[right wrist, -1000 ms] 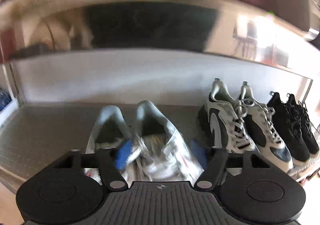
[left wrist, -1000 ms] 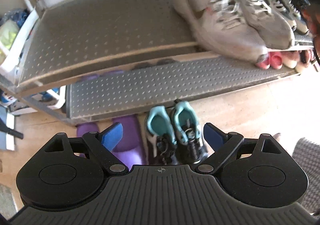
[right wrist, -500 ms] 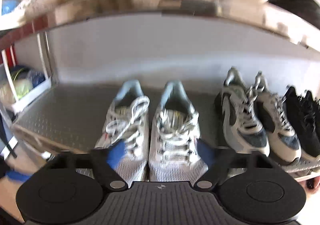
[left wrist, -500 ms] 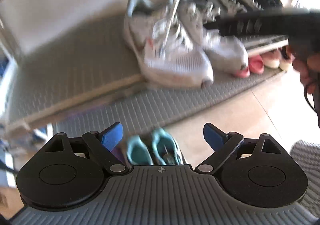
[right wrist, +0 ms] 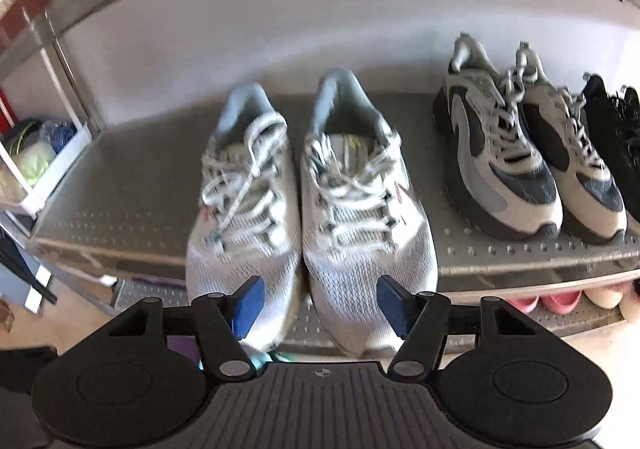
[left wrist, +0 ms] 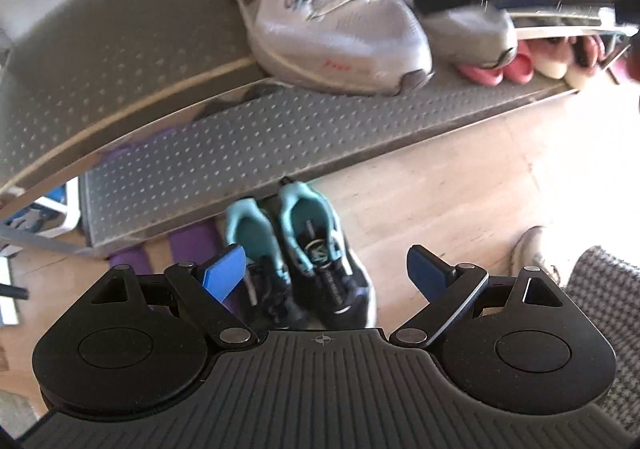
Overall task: Organize scattered shoes
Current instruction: 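Set the grey-white pair down on the shelf and open the right gripper, then withdraw the right gripper from the shelf toward the floor shoes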
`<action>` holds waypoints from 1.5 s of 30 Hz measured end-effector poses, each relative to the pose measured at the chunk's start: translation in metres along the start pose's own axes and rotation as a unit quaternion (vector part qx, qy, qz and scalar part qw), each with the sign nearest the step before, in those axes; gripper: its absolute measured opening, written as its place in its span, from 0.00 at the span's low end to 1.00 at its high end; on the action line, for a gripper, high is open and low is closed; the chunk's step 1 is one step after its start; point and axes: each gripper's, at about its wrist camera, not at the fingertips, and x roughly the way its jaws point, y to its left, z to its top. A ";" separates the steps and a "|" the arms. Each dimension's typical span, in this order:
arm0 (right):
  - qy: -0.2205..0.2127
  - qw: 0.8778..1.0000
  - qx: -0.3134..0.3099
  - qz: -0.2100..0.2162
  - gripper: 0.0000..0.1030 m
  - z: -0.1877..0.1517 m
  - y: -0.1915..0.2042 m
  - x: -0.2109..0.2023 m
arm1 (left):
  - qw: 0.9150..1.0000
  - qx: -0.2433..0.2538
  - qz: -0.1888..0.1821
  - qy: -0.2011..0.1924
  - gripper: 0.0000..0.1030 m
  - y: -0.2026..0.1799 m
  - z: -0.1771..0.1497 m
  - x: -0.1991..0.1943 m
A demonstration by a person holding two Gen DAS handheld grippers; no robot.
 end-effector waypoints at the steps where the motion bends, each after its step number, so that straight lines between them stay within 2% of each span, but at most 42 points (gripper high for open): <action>1: -0.007 1.000 -0.007 -0.002 0.60 0.002 0.002 0.002 | 1.000 0.000 -0.001 0.000 0.89 0.001 -0.001 -0.001; 5: -0.025 0.999 -0.030 -0.005 0.61 0.011 0.008 0.013 | 1.000 0.005 -0.007 -0.004 0.89 0.009 -0.004 -0.007; 9: -0.017 0.999 -0.035 0.003 0.61 0.025 0.006 0.036 | 1.000 -0.001 0.000 -0.008 0.89 0.019 -0.008 -0.013; 10: -0.013 0.999 -0.027 0.013 0.61 0.027 0.005 0.043 | 1.000 -0.002 0.001 -0.010 0.89 0.021 -0.009 -0.016; 12: -0.006 0.999 -0.010 0.031 0.69 0.032 0.004 0.055 | 1.000 -0.002 0.002 -0.012 0.89 0.025 -0.011 -0.018; 14: -0.010 0.999 0.017 0.032 0.70 0.034 0.003 0.065 | 1.000 -0.003 0.003 -0.010 0.89 0.027 -0.013 -0.018; 15: -0.012 0.999 0.027 0.026 0.67 0.034 0.003 0.069 | 1.000 -0.003 0.005 -0.009 0.89 0.029 -0.014 -0.018; 17: -0.017 0.999 0.034 0.014 0.51 0.031 0.004 0.075 | 1.000 -0.003 0.006 -0.007 0.89 0.030 -0.015 -0.018; 20: -0.039 0.999 0.027 -0.007 0.37 0.023 0.013 0.071 | 1.000 -0.002 0.008 -0.005 0.89 0.031 -0.017 -0.018; 26: -0.091 0.993 0.030 -0.068 0.38 0.008 0.037 0.072 | 1.000 0.001 0.009 -0.001 0.89 0.027 -0.018 -0.015; 28: -0.098 0.992 0.023 -0.073 0.39 0.011 0.038 0.077 | 1.000 0.003 0.009 0.000 0.89 0.027 -0.019 -0.014; 39: -0.116 0.985 -0.028 -0.121 0.37 0.040 0.027 0.107 | 1.000 0.002 0.018 0.011 0.89 0.031 -0.018 -0.005; 45: -0.103 0.984 -0.031 -0.139 0.38 0.054 0.010 0.117 | 1.000 0.007 0.018 0.015 0.89 0.030 -0.018 -0.004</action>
